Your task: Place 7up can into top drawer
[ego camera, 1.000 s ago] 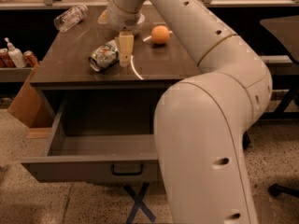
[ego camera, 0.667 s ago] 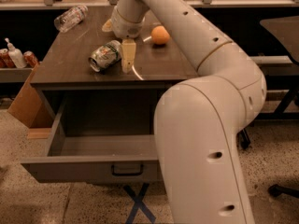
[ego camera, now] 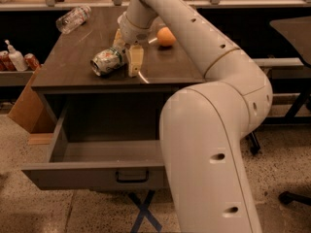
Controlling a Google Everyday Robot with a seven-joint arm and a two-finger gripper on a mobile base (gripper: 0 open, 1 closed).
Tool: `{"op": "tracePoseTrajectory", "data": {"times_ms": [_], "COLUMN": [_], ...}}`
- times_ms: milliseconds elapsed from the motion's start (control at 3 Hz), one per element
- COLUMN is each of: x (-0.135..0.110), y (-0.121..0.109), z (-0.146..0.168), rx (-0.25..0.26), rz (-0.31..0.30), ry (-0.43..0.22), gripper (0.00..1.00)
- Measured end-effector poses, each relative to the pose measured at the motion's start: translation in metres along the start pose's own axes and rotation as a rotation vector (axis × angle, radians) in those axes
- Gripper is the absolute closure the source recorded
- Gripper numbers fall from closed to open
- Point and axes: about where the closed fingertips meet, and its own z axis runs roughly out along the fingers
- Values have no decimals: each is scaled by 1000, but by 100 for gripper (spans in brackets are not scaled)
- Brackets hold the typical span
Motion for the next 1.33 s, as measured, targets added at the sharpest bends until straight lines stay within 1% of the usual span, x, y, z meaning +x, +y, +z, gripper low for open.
{"op": "tracePoseTrajectory", "data": {"times_ms": [667,1000,1333], "x": [-2,-10,-27], "y": [-2,-4,17], "z": [-4,-38,-83], "rx": [1,81,131], "rz": [0,-35,-78], "ry": [0,-19,-53], "gripper": [89,100,100]}}
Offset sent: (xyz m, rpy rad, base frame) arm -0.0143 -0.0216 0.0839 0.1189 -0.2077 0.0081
